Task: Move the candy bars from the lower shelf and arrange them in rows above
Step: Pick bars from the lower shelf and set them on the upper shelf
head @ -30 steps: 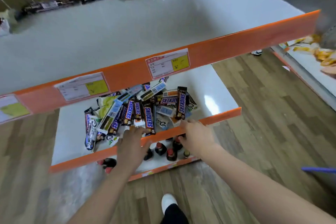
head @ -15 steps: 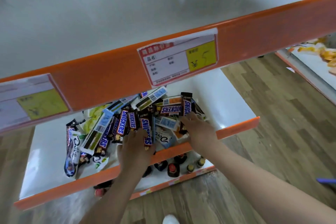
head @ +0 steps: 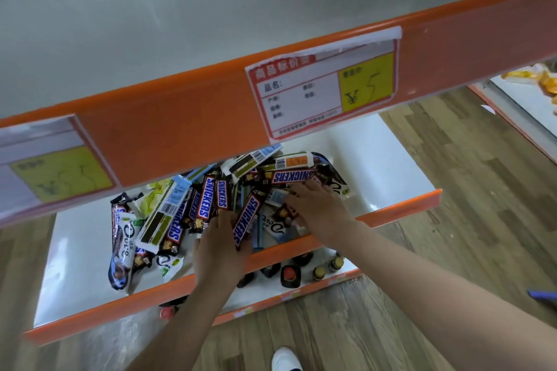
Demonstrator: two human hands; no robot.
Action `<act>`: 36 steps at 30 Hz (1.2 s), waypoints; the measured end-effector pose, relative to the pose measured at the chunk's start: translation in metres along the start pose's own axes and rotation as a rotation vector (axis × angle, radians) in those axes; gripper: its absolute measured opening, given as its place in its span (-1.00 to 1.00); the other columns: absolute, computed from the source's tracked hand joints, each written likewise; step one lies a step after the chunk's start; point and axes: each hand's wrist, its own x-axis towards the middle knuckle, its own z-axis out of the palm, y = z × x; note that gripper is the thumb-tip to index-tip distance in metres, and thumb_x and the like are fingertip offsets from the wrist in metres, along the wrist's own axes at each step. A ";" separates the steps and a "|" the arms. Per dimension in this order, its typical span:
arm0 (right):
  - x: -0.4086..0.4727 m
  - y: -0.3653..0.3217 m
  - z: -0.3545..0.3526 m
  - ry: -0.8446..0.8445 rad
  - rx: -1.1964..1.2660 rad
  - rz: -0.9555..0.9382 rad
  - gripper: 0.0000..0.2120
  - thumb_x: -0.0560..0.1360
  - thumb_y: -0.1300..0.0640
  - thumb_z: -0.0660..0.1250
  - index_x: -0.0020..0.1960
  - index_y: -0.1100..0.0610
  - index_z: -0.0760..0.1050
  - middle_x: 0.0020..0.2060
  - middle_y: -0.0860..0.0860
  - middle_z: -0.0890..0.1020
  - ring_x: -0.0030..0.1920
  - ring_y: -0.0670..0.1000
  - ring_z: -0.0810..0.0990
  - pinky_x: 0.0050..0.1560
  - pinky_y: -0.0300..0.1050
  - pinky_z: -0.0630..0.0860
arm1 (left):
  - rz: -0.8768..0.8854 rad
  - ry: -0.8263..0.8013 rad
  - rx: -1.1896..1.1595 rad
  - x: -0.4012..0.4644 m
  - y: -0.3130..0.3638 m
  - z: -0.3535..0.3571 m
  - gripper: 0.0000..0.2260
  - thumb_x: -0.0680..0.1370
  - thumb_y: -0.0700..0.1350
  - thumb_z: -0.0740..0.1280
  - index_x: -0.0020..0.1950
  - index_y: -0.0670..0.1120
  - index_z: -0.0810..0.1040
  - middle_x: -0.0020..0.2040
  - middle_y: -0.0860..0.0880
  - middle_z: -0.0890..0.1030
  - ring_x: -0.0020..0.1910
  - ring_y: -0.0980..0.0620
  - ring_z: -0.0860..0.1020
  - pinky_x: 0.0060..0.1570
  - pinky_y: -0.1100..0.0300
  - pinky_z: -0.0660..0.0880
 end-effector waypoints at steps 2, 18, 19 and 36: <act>0.006 -0.011 0.005 0.000 -0.033 -0.079 -0.57 0.57 0.13 0.23 0.42 0.03 0.28 0.37 -0.01 0.33 0.38 0.06 0.22 0.31 -0.06 0.24 | 0.029 -0.004 -0.008 0.000 -0.002 0.000 -0.68 0.48 0.04 0.35 0.15 -0.05 0.40 -0.09 -0.02 0.53 -0.15 -0.08 0.54 -0.29 0.10 0.40; 0.010 0.007 0.016 0.310 0.314 0.267 -0.80 0.59 0.02 0.17 0.13 0.10 0.44 0.00 0.00 0.57 0.01 0.06 0.53 -0.14 -0.13 0.38 | -0.076 0.019 -0.206 -0.008 -0.018 -0.002 -0.78 0.58 -0.25 0.14 0.20 -0.10 0.43 0.04 -0.10 0.49 -0.34 0.00 0.48 -0.39 0.09 0.40; 0.005 0.008 0.017 0.303 0.292 0.262 -0.75 0.57 -0.02 0.20 0.16 0.09 0.43 0.01 -0.01 0.57 0.03 0.05 0.53 -0.11 -0.12 0.38 | -0.085 0.012 -0.208 -0.008 -0.018 -0.001 -0.79 0.58 -0.23 0.15 0.20 -0.08 0.42 0.03 -0.09 0.50 -0.38 -0.02 0.48 -0.42 0.10 0.40; -0.003 -0.011 0.020 0.299 0.572 0.473 -0.51 0.44 -0.09 0.39 0.15 0.13 0.23 -0.21 -0.02 0.52 -0.21 0.05 0.59 -0.27 -0.10 0.56 | -0.399 0.028 -0.545 -0.009 0.007 -0.002 -0.83 0.51 -0.13 0.36 0.06 -0.05 0.45 -0.20 0.04 0.58 -0.31 0.18 0.49 -0.42 0.28 0.31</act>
